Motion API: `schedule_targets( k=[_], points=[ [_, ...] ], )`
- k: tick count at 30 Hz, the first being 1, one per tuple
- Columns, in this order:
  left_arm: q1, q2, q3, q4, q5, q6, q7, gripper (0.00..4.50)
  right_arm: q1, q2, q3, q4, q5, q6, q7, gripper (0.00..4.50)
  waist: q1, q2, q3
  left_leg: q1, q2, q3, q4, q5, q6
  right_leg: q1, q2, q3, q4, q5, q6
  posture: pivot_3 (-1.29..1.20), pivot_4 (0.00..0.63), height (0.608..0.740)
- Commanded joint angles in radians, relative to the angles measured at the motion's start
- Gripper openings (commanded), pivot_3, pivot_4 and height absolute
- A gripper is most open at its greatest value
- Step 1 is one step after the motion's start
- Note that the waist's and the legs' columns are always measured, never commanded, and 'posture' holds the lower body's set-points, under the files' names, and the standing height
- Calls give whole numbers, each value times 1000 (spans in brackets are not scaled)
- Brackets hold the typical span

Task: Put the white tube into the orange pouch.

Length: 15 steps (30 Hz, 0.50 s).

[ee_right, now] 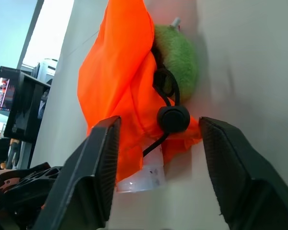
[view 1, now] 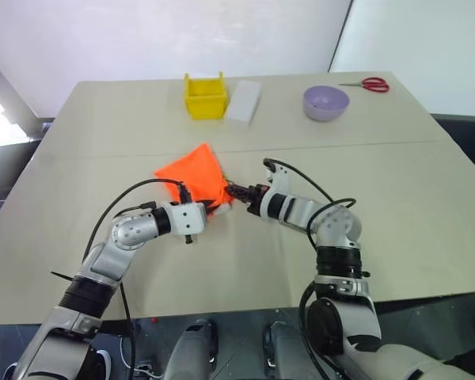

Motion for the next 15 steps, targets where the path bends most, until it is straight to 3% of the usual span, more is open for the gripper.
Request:
schedule_targets(
  k=[1,3,4,6,9,15],
  points=[
    [-3,-2,2,-33,-4,0,2,0,-17,1,-20,-31,29,-16,-10,2631,0,0,0,0,0,0,0,0,0,0,0,0,0,0,0,0,150,740],
    [0,-3,1,-37,-4,1,2,0,-13,4,-24,-35,31,-20,-18,2631,0,0,0,0,0,0,0,0,0,0,0,0,1,0,0,0,150,740],
    [1,-4,1,-39,-4,2,2,0,-11,6,-25,-37,32,-23,-21,2354,0,0,0,0,0,0,0,1,0,0,0,0,1,0,0,0,150,740],
    [3,-3,0,-42,-3,3,2,0,-6,11,-27,-39,35,-30,-28,1706,0,0,0,0,0,0,0,1,0,0,0,0,1,0,0,0,150,740],
    [4,-3,1,-44,-4,4,2,0,3,10,-18,-44,30,-32,-36,253,0,0,0,0,0,0,0,1,0,-1,0,0,1,0,0,0,150,740],
    [13,-3,5,-53,-11,7,2,0,22,4,-12,-70,35,-22,-48,253,0,0,0,0,0,0,0,1,0,-1,0,0,1,0,0,0,150,740]
  ],
)
